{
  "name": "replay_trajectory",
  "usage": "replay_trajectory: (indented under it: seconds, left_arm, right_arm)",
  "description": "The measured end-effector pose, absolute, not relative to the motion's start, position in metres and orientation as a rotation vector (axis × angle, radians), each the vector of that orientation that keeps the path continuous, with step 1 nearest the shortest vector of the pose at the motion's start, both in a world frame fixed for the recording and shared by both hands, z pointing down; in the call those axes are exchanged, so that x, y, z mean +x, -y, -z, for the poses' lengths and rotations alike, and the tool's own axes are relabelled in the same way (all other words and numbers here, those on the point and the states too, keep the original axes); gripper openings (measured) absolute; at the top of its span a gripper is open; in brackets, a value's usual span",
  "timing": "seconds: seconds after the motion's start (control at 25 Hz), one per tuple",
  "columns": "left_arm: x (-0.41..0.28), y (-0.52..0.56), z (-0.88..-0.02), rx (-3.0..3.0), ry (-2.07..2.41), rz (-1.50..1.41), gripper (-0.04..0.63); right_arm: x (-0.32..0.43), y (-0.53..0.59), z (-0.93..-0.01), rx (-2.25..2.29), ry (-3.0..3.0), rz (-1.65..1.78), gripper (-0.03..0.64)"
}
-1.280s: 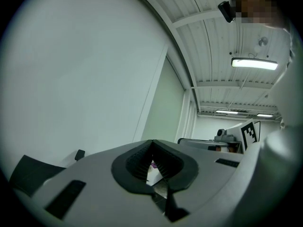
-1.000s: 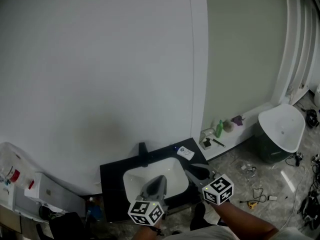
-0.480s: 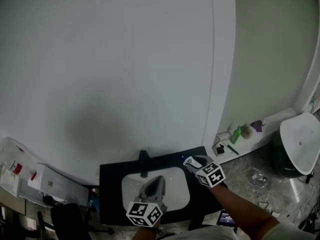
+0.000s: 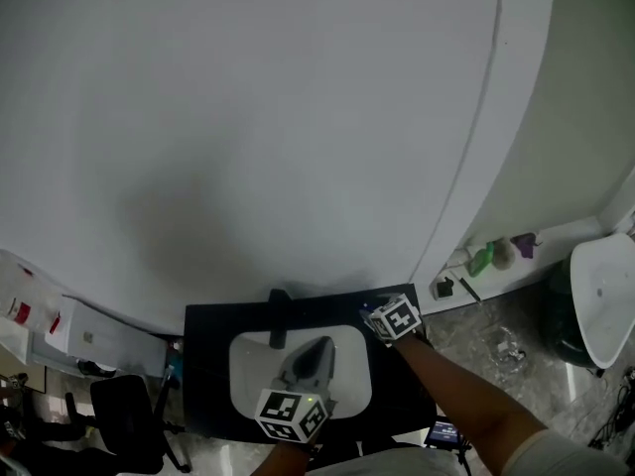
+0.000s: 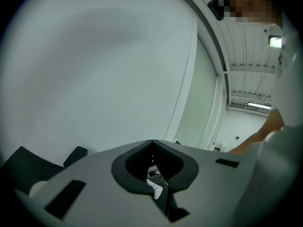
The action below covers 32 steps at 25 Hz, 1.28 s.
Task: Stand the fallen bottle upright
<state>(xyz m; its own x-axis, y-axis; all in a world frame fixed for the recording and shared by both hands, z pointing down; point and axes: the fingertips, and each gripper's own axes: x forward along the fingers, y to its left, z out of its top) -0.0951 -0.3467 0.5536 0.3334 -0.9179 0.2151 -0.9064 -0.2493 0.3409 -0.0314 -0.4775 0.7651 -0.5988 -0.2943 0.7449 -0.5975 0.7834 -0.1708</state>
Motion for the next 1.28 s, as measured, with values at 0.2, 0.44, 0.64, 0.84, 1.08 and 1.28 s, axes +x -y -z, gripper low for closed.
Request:
replay_trajectory:
  seconds: [0.2,0.44,0.64,0.84,1.08,1.28]
  left_arm:
    - [-0.106,0.369,-0.567,2.181,1.588,0.034,0.006]
    - [-0.128,0.384,-0.582,2.143,1.579,0.037,0.006]
    - [-0.142,0.391,-0.592,2.123,1.573,0.039,0.006]
    - [-0.147,0.395,-0.596,2.116,1.566,0.044,0.006]
    - [-0.145,0.396,-0.597,2.12,1.551,0.051,0.006]
    - [-0.137,0.392,-0.584,2.149,1.541,0.062,0.006]
  right_arm:
    - [-0.041,0.501,-0.811,0.63,2.077,-0.551,0.176]
    - [-0.052,0.514,-0.858,0.562,1.926,-0.587,0.178]
    - [-0.058,0.517,-0.875,0.522,1.866,-0.581,0.156]
    - [-0.057,0.515,-0.878,0.516,1.872,-0.561,0.15]
    - [-0.047,0.508,-0.856,0.564,1.944,-0.535,0.149]
    - [-0.034,0.507,-0.815,0.663,2.078,-0.439,0.149]
